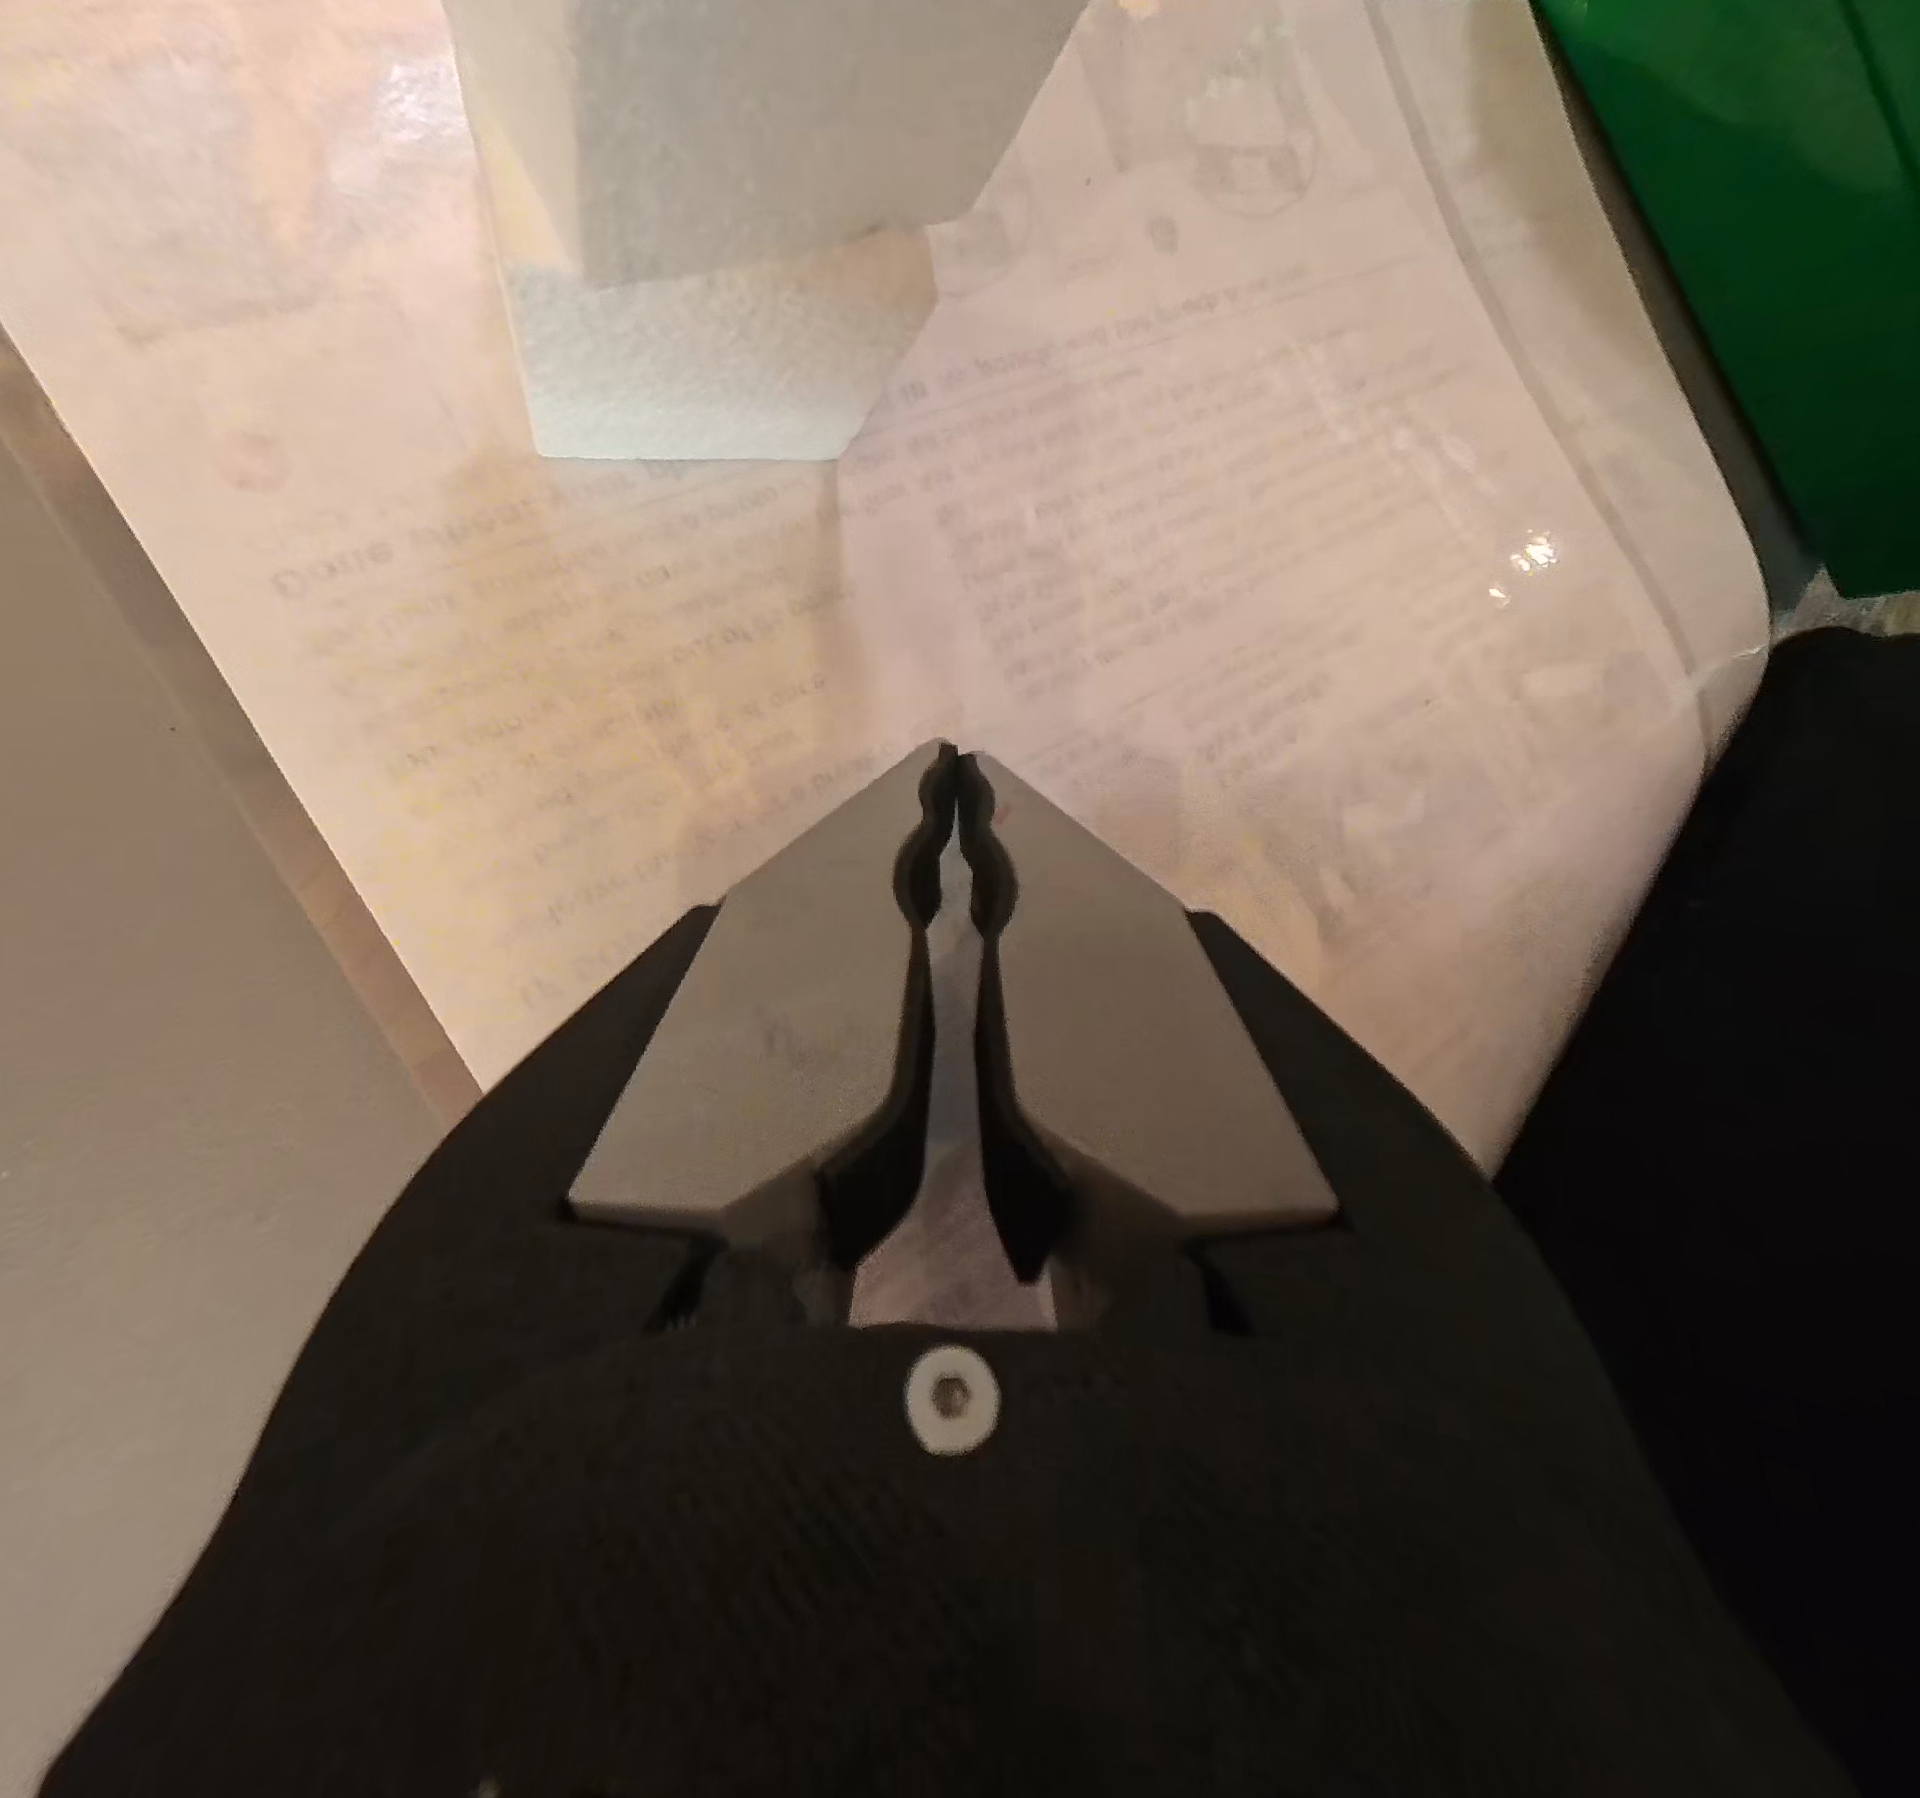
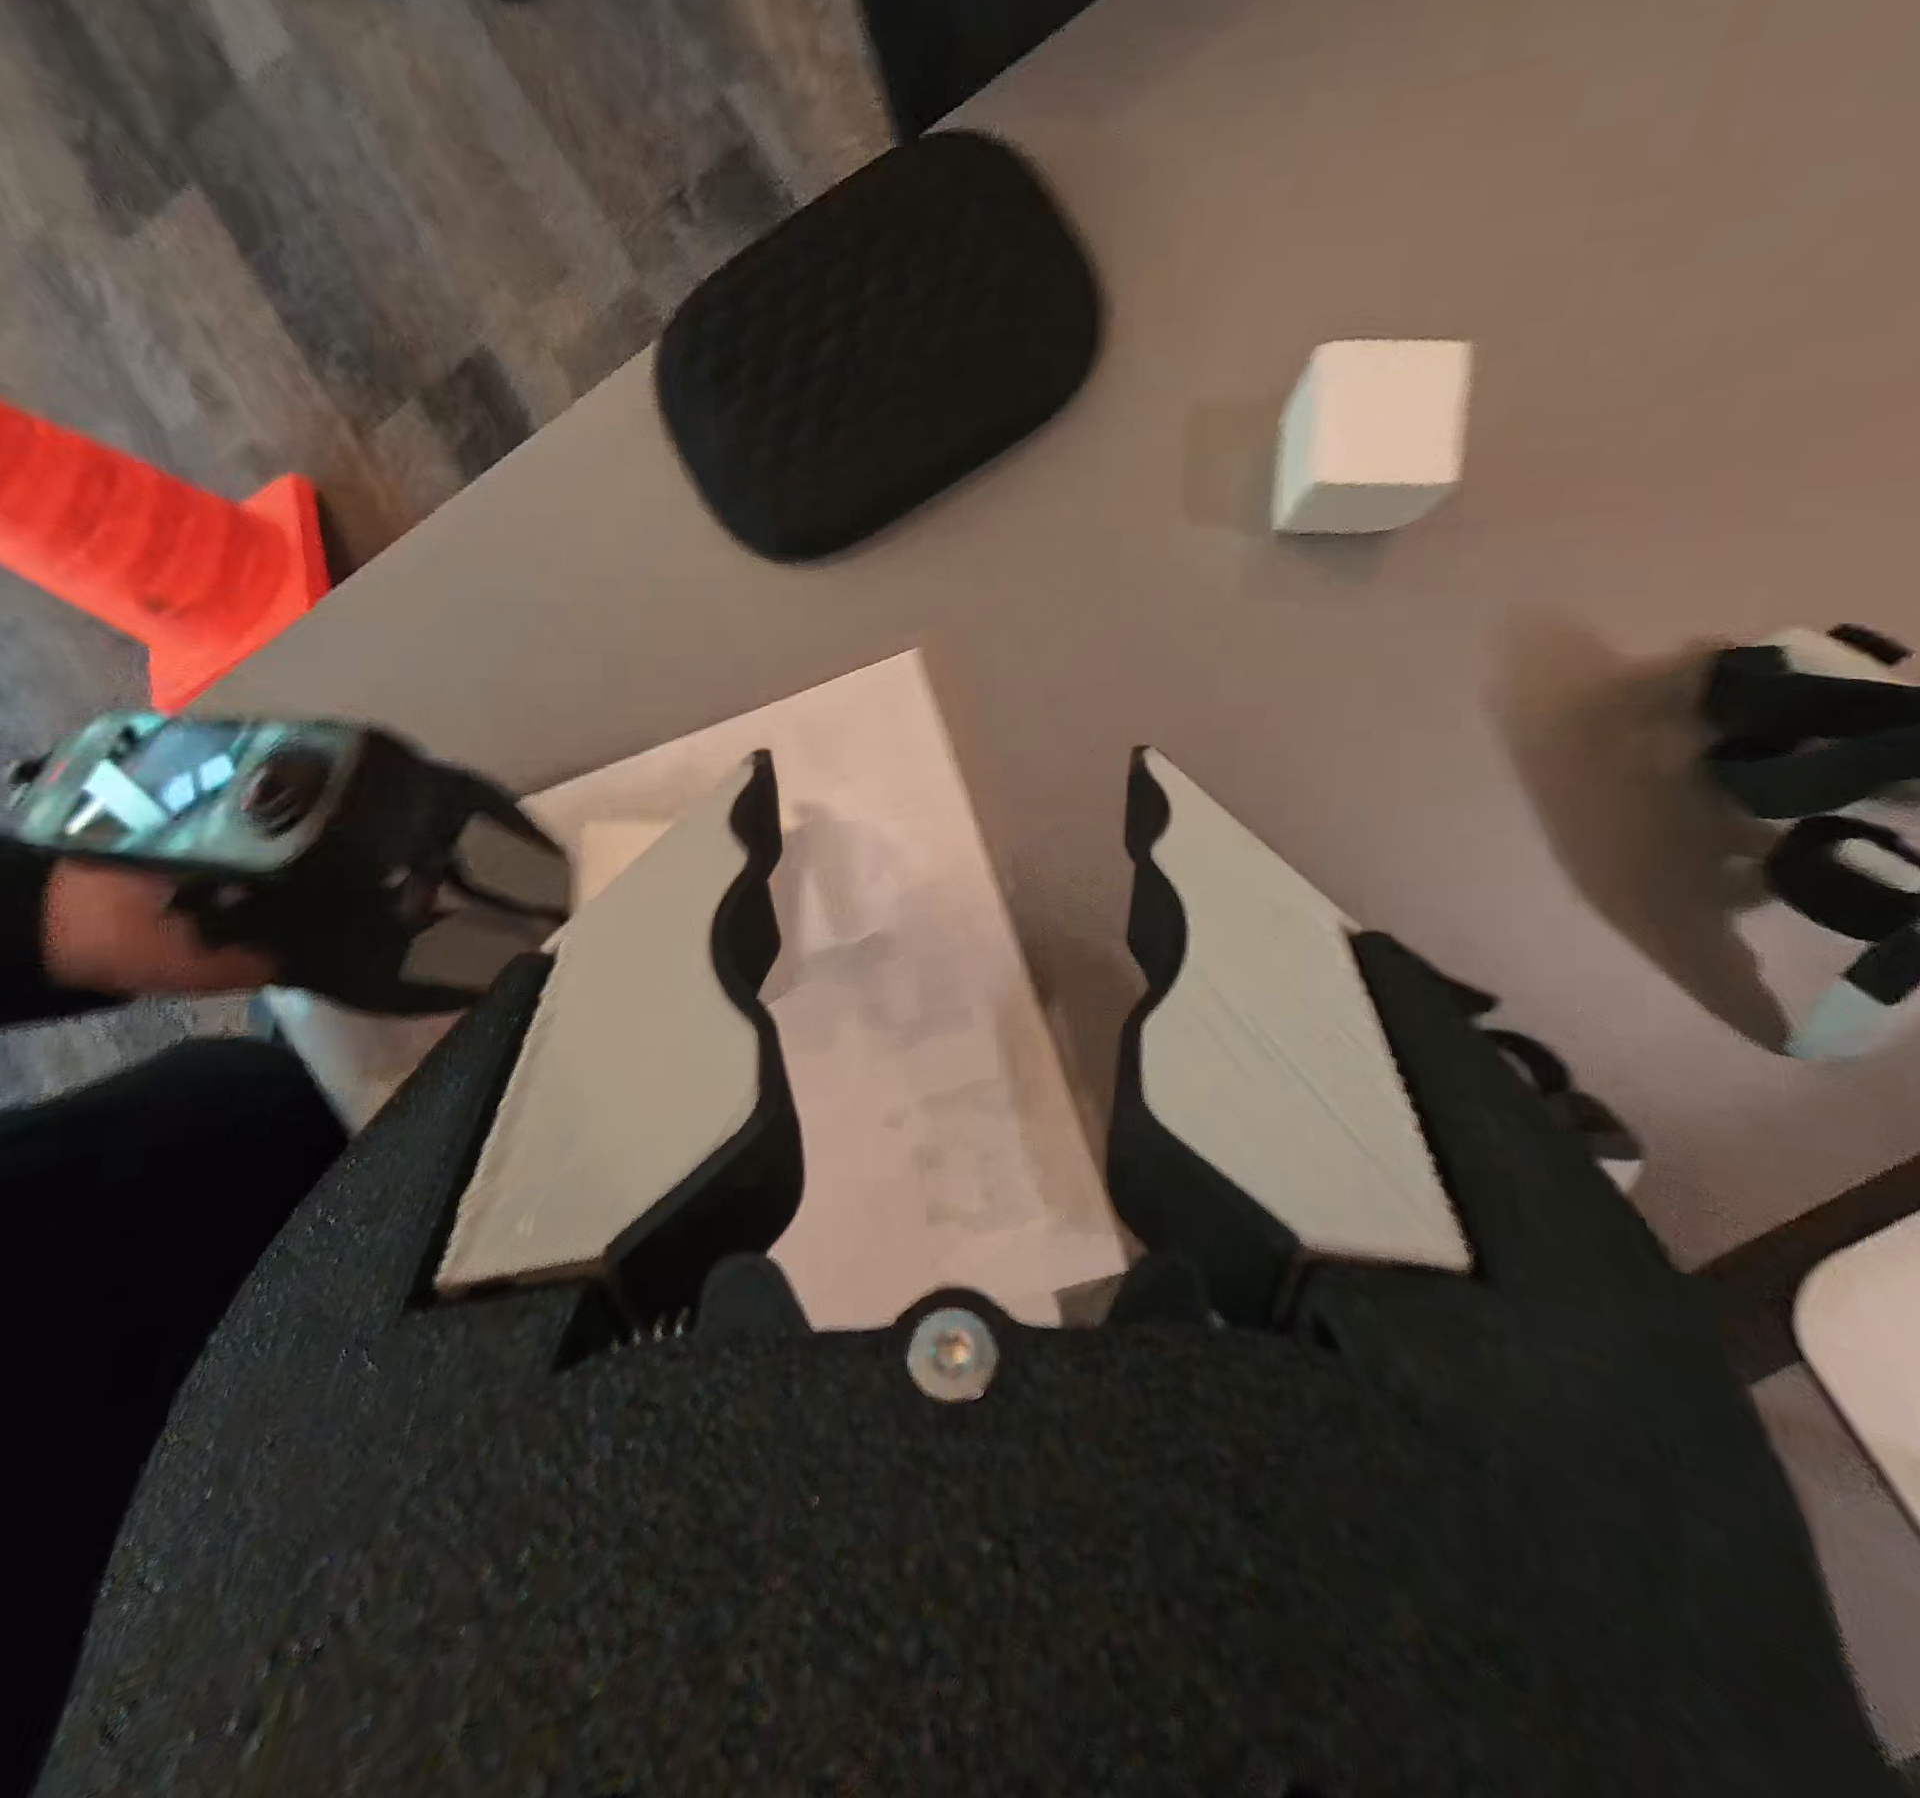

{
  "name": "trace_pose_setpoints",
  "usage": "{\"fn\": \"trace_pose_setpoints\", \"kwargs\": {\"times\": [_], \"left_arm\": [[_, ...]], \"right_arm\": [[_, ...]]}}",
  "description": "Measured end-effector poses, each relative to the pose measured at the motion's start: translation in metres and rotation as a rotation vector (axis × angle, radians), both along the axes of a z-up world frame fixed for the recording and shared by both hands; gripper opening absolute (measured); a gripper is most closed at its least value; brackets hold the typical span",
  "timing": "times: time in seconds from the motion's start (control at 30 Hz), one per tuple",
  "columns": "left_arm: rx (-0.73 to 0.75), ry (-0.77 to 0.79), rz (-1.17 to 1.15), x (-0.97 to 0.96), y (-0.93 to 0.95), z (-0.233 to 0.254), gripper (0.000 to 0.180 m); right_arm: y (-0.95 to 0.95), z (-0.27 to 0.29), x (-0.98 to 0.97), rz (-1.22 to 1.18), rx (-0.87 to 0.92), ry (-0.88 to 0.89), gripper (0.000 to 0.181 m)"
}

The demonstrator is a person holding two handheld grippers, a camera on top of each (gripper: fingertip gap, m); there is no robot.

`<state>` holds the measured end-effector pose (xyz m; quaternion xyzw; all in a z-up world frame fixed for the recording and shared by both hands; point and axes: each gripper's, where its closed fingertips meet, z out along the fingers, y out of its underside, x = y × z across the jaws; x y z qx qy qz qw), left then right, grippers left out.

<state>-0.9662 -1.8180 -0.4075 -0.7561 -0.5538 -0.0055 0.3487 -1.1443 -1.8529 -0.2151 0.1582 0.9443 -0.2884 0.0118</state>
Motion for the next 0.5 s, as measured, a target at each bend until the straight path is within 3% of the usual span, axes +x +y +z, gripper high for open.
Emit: {"fn": "trace_pose_setpoints", "kwargs": {"times": [0.5], "left_arm": [[0.07, -0.046, 0.056, -0.001, 0.0, 0.0, 0.0]], "right_arm": [[-0.086, -0.15, -0.161, 0.005, 0.341, 0.096, 0.07]]}}
